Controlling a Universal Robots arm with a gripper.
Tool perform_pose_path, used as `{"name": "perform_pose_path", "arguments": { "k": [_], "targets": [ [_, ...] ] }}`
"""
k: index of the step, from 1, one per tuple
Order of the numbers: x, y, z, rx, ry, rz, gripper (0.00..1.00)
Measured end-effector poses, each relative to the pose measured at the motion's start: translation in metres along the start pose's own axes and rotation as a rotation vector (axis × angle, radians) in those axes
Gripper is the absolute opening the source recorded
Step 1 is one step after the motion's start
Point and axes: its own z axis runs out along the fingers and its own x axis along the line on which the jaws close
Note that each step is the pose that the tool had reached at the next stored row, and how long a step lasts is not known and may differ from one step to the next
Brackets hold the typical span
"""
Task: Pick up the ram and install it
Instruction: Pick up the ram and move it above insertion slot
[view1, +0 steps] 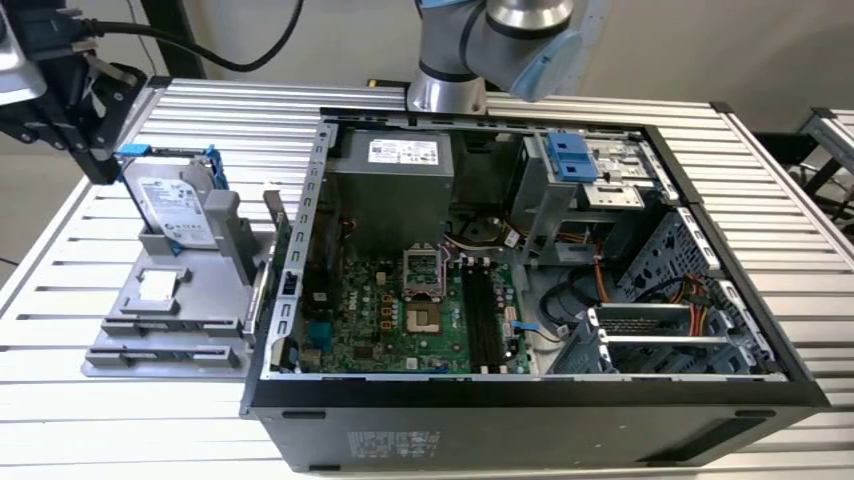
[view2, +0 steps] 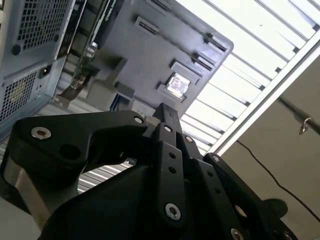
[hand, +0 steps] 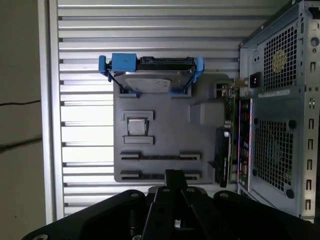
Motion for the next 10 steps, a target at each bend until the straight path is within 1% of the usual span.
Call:
{"name": "perform_pose_path", "arguments": {
  "k": [5,10],
  "targets": [
    [-0.0003,-0.0132,-0.0007,0.0001,0.0001,0.000,0.00],
    [-0.0007,-0.0248,-0.0012,0.0000,0.0001,0.000,0.00]
  ]
}}
